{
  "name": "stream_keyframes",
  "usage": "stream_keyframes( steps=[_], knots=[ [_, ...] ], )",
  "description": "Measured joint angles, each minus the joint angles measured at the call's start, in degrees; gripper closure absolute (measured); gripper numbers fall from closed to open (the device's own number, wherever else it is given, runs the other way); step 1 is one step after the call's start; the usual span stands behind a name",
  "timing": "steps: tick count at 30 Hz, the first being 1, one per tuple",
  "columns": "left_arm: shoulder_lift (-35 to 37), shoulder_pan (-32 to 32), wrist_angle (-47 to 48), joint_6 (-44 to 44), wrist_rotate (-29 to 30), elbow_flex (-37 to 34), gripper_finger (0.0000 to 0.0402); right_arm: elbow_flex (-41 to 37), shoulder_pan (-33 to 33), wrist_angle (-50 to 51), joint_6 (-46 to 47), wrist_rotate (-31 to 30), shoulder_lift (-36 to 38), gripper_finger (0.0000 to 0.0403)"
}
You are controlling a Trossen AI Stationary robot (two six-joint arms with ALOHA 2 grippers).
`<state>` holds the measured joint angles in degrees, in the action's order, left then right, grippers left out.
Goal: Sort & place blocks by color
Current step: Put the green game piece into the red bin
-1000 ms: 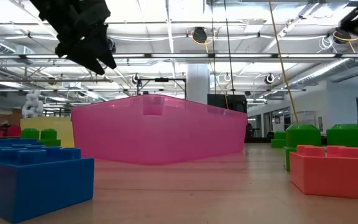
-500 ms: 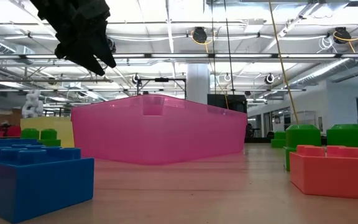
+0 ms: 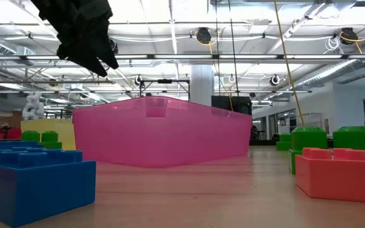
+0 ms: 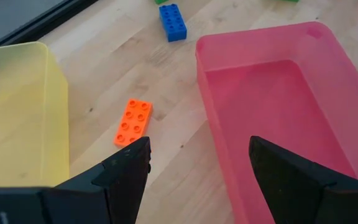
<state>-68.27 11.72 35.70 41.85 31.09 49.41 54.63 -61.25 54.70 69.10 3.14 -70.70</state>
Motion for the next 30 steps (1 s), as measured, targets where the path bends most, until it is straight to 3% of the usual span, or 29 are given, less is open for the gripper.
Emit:
stream_keyframes(
  steps=[5, 15, 21, 26, 30],
  knots=[
    [0.0, -0.02, 0.0, -0.15, 0.0, 0.0, 0.0126, -0.02, 0.28, 0.02, 0.46, 0.02, 0.16, 0.0114],
    [0.0, -0.02, -1.17, -0.34, 0.02, 0.02, 0.0126, -0.04, 6.03, -0.59, -3.44, -1.1, 5.78, 0.0125],
    [0.0, -0.48, -9.63, -9.79, 0.24, 0.02, 0.0126, -0.04, 12.44, -2.42, -14.69, -10.83, 8.6, 0.0128],
    [0.0, -0.9, -20.63, -17.99, 0.43, 0.02, 0.0126, -0.07, 16.72, -11.21, -24.98, -19.42, 8.7, 0.0129],
    [0.02, -0.72, -23.53, -22.07, -2.12, 0.04, 0.0126, -0.07, 18.99, -15.99, -31.85, -26.0, 8.72, 0.0129]
  ],
)
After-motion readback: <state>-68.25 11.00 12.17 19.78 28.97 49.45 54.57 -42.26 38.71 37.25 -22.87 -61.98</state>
